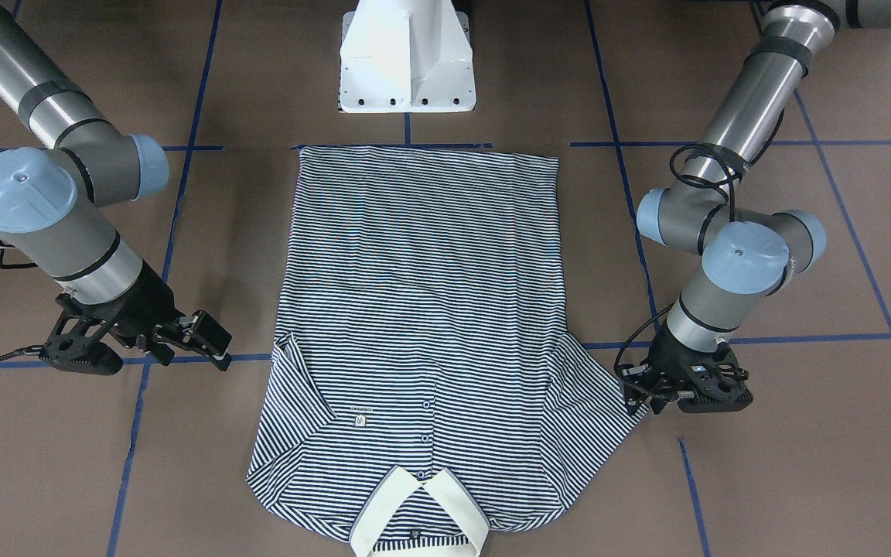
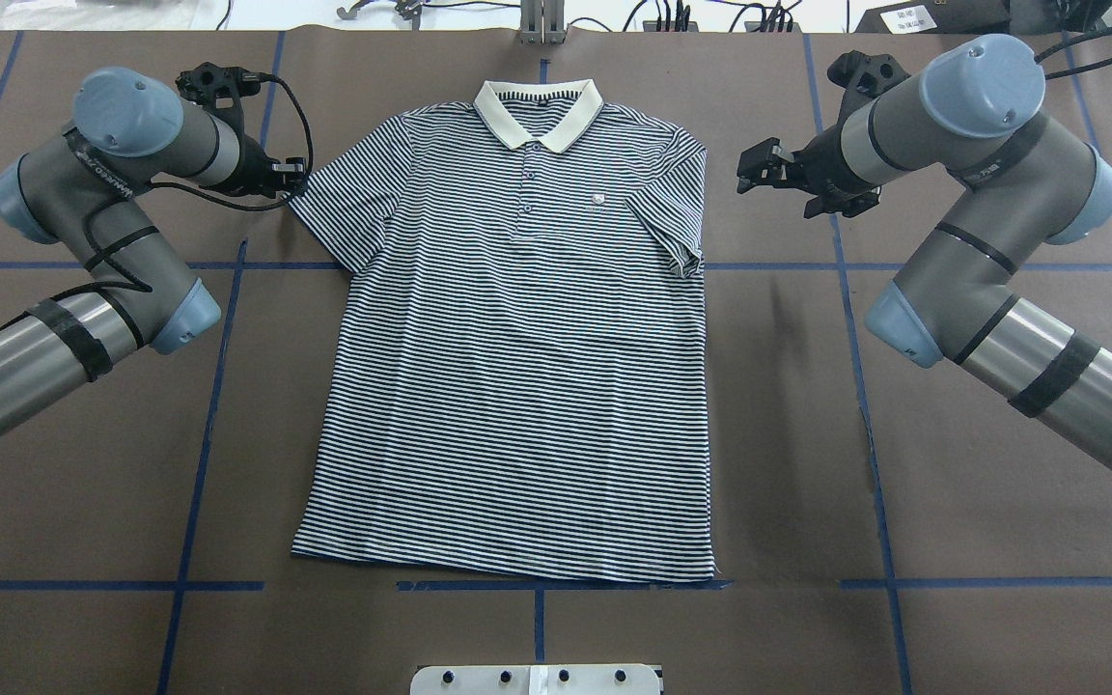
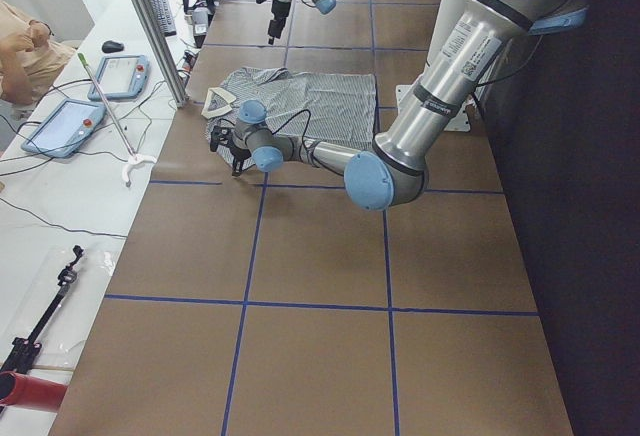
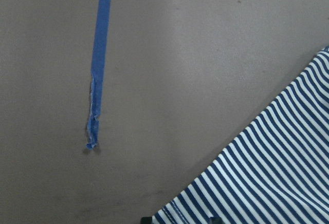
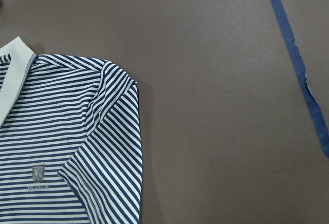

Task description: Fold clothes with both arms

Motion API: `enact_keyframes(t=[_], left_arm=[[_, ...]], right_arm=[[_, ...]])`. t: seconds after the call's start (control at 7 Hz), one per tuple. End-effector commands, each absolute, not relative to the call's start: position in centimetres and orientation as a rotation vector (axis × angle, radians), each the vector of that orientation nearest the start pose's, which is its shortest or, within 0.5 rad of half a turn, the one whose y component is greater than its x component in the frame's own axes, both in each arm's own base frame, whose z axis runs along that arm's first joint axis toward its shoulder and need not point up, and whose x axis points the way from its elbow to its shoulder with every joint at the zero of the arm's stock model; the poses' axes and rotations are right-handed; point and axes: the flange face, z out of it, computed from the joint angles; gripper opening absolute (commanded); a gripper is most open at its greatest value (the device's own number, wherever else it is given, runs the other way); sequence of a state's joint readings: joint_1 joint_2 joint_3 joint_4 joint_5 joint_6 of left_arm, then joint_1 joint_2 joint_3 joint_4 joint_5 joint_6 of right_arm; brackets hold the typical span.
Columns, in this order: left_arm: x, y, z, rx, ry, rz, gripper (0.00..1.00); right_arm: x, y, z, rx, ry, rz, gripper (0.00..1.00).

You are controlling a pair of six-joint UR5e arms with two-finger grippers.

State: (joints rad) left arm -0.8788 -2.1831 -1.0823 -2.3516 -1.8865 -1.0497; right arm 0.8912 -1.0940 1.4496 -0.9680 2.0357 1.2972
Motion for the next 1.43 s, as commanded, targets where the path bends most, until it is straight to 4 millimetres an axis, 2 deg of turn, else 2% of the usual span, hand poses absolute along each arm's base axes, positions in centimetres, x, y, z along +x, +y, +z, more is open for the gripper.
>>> enact_keyframes(t=[0.0, 1.0, 1.14, 1.29], left_arm=[[41.29, -65.74, 44.21, 0.354, 0.874, -0.188, 0.46], [41.92, -65.40, 44.17, 0.350, 0.875, -0.179, 0.45], [42.21, -65.22, 44.17, 0.349, 0.875, -0.176, 0.40], [42.23, -65.21, 44.19, 0.347, 0.875, -0.175, 0.04]], right_arm=[[-36.67, -59.50, 37.19, 0.162, -1.026, 0.338, 1.00], [-36.79, -59.47, 37.52, 0.156, -1.021, 0.340, 1.00], [-36.81, -59.48, 37.60, 0.153, -1.021, 0.341, 1.00], [-36.83, -59.50, 37.67, 0.153, -1.020, 0.341, 1.00]])
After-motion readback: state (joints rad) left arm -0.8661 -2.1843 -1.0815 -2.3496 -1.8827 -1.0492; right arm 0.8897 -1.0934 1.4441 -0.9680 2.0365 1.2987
